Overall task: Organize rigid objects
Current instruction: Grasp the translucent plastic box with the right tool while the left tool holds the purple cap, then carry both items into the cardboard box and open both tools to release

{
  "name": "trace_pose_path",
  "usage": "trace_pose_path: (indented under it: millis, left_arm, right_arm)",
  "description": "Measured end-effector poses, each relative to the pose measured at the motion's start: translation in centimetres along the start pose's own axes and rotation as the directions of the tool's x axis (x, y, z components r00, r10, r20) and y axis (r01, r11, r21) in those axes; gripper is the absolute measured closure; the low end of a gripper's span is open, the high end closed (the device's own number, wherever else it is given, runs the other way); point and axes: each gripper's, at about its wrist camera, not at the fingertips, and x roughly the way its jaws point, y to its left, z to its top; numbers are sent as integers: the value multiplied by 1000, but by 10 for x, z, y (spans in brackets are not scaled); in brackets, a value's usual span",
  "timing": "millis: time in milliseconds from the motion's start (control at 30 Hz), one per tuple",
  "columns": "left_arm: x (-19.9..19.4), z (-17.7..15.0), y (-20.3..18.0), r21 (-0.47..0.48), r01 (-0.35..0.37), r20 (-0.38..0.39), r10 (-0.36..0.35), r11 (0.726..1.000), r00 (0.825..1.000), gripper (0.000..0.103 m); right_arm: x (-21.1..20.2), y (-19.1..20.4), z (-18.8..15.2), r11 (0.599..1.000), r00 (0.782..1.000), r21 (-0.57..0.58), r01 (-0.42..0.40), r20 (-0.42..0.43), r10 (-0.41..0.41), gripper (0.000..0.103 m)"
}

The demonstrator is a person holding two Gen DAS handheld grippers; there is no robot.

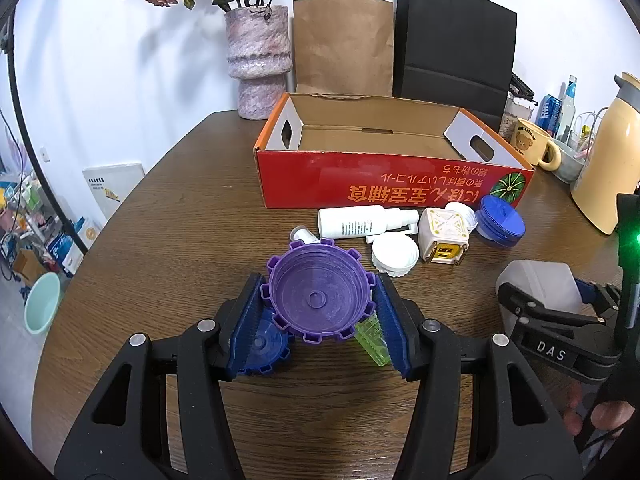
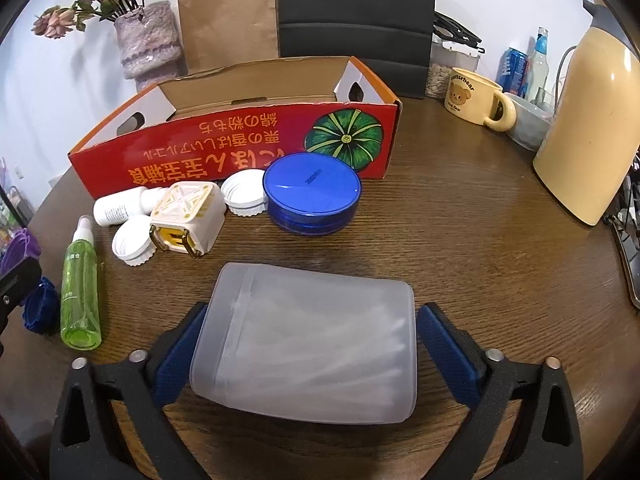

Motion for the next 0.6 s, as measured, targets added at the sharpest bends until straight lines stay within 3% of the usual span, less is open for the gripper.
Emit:
trace_pose_path:
  millis: [100,600]
  left_arm:
    - [0,0,0,-3,0,2,0,1000,1000,52]
    - [-10,4,-1,-9,-10,25,10,1000,1000,52]
  right_arm:
    - [-2,-3,-1,1000,1000,8,-15,10,15,17]
    - [-41,10,5,998,987,-56,-25,160,33,18]
